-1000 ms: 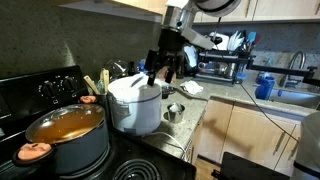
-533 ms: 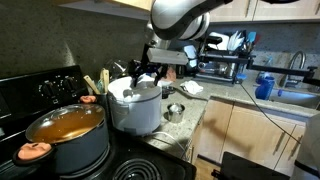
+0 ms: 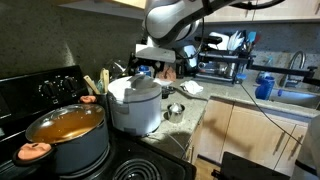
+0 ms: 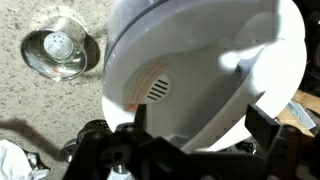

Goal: Open the rice cooker

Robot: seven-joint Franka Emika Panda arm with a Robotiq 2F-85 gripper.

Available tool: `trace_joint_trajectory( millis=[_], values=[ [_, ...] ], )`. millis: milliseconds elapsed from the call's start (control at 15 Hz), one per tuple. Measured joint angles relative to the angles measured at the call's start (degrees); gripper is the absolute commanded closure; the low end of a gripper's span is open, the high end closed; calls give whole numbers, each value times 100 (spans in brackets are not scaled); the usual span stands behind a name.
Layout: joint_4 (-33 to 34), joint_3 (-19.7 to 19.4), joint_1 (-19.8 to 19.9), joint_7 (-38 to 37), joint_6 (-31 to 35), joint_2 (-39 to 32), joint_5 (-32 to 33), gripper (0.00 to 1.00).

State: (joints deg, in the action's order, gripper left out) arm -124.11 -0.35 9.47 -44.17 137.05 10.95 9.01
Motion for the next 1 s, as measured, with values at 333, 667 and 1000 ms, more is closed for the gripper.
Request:
trace_joint_trajectory(
  millis=[333,667,1000],
  values=[
    [530,-95,55,-779,-4,-377,308,0],
    [938,-274,61,-781,-56,-650,304,0],
    [940,-271,54,-781,-59,-653,304,0]
  ],
)
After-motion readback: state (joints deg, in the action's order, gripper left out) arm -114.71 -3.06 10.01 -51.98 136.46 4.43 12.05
